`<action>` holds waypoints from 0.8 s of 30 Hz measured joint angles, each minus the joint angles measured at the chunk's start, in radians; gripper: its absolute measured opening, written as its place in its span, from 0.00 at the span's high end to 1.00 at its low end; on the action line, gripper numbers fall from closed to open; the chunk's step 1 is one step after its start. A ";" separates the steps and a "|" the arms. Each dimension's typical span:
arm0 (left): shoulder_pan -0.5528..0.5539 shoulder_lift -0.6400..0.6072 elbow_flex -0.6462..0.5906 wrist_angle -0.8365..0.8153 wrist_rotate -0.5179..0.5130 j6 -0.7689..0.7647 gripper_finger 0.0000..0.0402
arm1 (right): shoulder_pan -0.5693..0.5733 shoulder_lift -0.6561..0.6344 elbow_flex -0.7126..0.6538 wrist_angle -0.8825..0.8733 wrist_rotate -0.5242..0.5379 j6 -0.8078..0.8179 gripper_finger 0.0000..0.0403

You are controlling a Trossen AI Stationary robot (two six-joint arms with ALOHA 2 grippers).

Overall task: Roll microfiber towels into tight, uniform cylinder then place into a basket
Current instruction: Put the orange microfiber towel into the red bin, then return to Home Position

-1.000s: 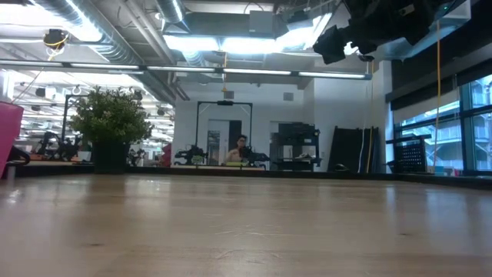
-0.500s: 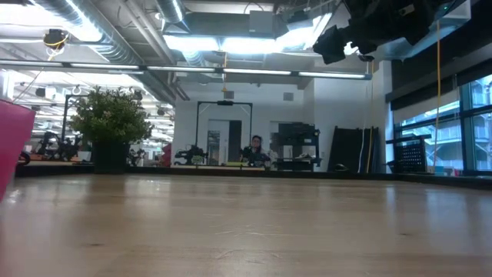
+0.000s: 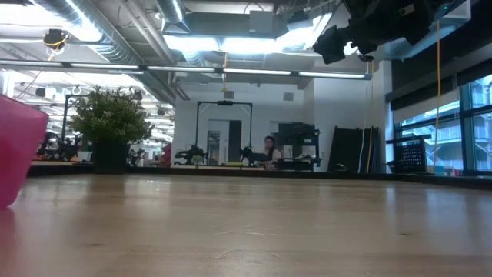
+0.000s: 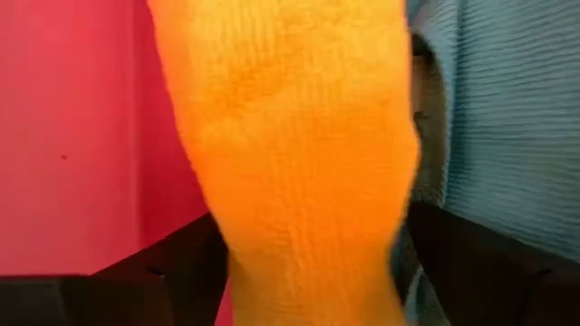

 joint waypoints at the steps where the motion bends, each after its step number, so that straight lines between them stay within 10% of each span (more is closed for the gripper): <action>1: 0.000 0.001 0.007 -0.003 0.000 0.000 0.22 | 0.000 0.000 0.000 0.000 0.000 0.000 0.35; 24: 0.000 -0.001 0.195 -0.293 -0.015 0.006 0.22 | 0.000 0.000 0.000 0.005 0.000 0.000 0.35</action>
